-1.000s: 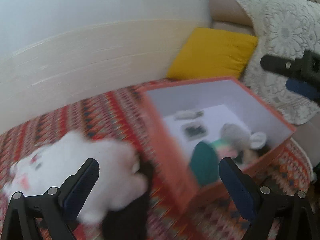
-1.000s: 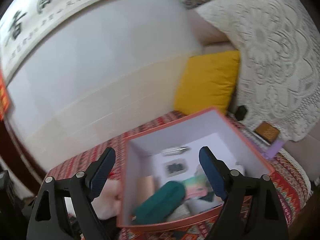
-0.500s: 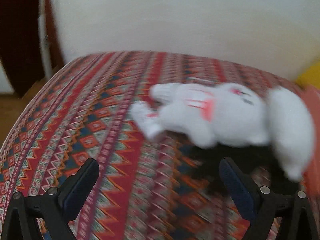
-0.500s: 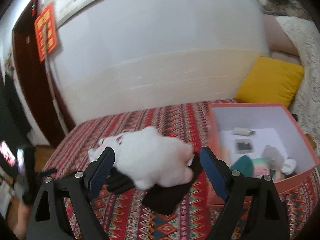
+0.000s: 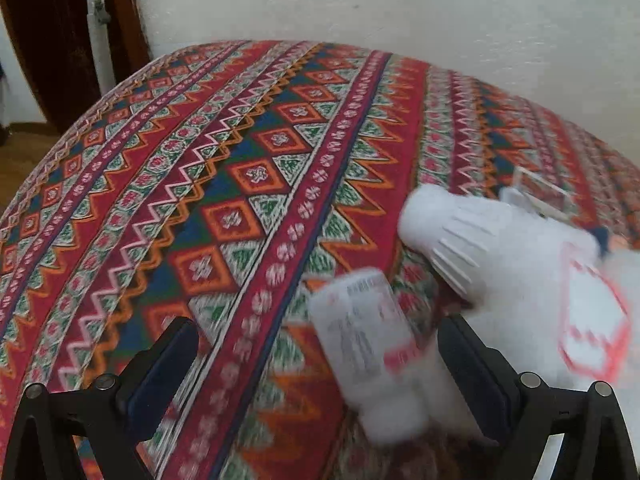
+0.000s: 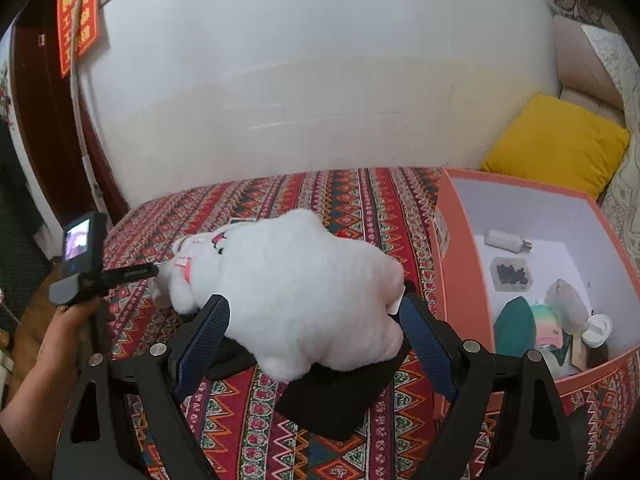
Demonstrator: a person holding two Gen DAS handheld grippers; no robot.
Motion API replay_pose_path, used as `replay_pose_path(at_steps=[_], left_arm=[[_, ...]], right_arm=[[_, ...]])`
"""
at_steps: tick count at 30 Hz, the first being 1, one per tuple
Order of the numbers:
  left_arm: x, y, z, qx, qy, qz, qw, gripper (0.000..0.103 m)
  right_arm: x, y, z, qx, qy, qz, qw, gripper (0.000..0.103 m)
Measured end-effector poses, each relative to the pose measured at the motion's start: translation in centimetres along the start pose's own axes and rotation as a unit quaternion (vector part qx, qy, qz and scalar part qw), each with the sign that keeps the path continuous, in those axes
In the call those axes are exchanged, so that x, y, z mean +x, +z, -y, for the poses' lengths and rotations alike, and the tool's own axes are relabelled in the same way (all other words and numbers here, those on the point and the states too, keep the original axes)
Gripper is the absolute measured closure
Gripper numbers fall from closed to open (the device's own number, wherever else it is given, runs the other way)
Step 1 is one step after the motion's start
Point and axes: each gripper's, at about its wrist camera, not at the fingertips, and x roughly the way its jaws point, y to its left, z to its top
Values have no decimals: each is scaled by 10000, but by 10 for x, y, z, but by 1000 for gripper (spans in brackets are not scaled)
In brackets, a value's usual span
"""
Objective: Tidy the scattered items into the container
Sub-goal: 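Grasp the white bottle beside the plush toy with the left tool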
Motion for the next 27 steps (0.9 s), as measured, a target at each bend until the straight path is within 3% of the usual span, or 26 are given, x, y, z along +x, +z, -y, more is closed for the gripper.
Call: replay_pose_path(at_steps=[2, 4, 6, 8, 18, 23, 27], left_arm=[[14, 3, 1, -65, 44, -96, 9999, 5], [23, 2, -3, -209, -135, -185, 9995, 12], [27, -3, -5, -234, -379, -282, 9986, 39], [25, -9, -3, -97, -373, -293, 9988, 56], [-20, -67, -25, 386, -442, -328, 9977, 57], [-59, -104, -52, 316, -777, -413, 9956, 59], [-91, -115, -57, 314, -984, -230, 9944, 59]], right_arm=[[6, 1, 1, -24, -11, -37, 10000, 14], [12, 2, 1, -55, -28, -75, 10000, 14], [16, 2, 1, -81, -40, -115, 9999, 14], [21, 1, 1, -103, -43, -163, 9998, 14], [22, -10, 4, -72, 141, -408, 9990, 14], [34, -28, 10, 40, 546, -1019, 9933, 11], [60, -56, 8, -183, 265, -1530, 9877, 11]])
